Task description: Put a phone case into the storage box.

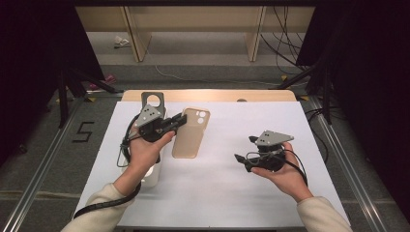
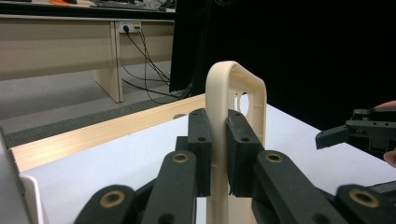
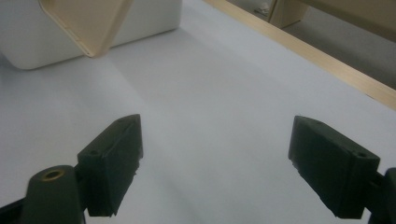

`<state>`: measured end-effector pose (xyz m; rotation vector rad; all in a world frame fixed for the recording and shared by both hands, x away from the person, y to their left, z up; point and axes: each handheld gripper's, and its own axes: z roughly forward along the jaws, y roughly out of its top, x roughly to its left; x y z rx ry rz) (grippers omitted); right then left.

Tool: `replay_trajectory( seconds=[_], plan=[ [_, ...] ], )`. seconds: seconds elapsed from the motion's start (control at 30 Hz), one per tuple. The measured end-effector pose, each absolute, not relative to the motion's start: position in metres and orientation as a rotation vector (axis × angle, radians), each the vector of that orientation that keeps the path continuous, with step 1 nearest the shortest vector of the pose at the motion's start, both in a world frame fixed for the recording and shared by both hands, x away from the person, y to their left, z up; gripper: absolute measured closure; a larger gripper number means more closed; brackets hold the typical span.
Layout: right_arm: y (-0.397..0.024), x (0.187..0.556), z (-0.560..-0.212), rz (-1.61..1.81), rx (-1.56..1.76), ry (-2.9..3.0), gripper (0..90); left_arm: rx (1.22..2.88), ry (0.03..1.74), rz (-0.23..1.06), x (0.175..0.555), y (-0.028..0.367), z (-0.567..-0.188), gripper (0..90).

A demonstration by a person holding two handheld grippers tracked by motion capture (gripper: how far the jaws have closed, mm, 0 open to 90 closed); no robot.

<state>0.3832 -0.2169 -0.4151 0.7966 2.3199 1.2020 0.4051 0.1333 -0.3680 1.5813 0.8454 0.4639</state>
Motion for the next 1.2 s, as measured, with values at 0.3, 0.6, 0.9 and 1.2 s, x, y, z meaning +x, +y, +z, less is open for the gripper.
replay_trajectory(
  seconds=[0.3, 0.6, 0.9, 1.2],
  plan=[
    [-0.222, 0.381, -0.417, 1.193, 0.816, 2.307, 17.0, 1.567, 0.846, 0.497, 0.402, 0.145, -0.363, 81.7],
    [-0.229, 0.379, -0.417, 1.217, 0.854, 2.287, 16.6, 1.538, 0.867, 0.510, 0.402, 0.157, -0.357, 81.7],
    [-0.232, 0.378, -0.418, 1.219, 0.871, 2.288, 16.4, 1.507, 0.876, 0.536, 0.403, 0.169, -0.348, 81.7],
    [-0.233, 0.378, -0.419, 1.228, 0.886, 2.287, 16.4, 1.483, 0.892, 0.568, 0.405, 0.182, -0.342, 81.7]
  ],
)
